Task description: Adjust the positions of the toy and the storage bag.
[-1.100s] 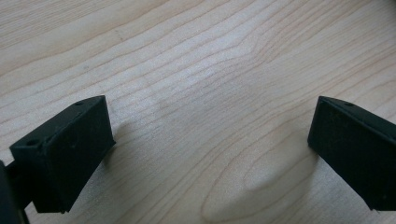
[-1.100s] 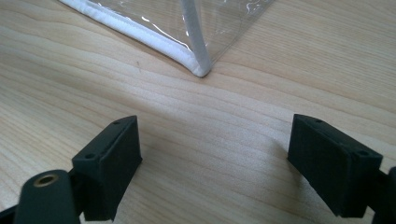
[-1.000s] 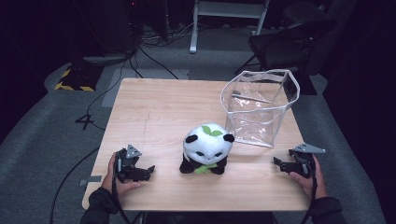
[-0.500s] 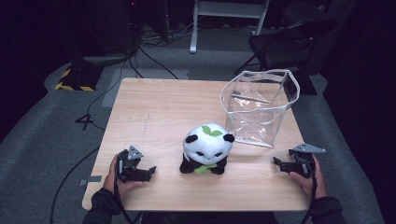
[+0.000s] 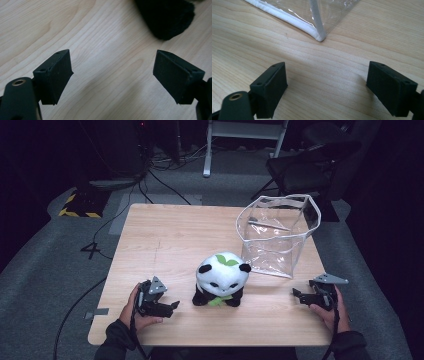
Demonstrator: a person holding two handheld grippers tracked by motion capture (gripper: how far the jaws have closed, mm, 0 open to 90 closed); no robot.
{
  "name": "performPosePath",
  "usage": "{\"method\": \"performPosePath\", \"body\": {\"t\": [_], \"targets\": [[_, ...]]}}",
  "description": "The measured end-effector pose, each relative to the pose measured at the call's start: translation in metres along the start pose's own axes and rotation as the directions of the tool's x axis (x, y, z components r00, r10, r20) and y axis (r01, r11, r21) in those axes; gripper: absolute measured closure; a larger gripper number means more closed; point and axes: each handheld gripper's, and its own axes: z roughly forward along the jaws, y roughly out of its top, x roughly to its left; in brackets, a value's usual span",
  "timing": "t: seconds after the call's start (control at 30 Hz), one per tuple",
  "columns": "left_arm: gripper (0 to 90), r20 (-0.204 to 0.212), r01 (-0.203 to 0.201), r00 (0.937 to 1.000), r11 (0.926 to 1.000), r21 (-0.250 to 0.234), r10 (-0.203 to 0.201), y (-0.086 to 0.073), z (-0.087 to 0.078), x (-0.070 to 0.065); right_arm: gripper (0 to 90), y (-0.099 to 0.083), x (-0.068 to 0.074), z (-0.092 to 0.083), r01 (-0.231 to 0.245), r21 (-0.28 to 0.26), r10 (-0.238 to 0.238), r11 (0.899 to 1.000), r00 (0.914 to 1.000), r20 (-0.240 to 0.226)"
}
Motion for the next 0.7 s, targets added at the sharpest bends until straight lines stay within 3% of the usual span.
{"method": "performPosePath", "body": {"t": [0.43, 0.7], "targets": [[16.0, 0.052, -0.077, 0.9957, 0.997, -0.007, 0.077, 0.021, 0.01, -0.026, 16.5, 0.0, 0.0, 0.0, -0.001, 0.0, 0.001, 1.0, 1.0, 0.0], [16.0, 0.071, -0.102, 0.9923, 0.9948, 0.003, 0.101, 0.027, 0.018, -0.036, 16.5, 0.0, 0.0, 0.0, 0.0, 0.0, 0.0, 1.0, 1.0, -0.001]]}}
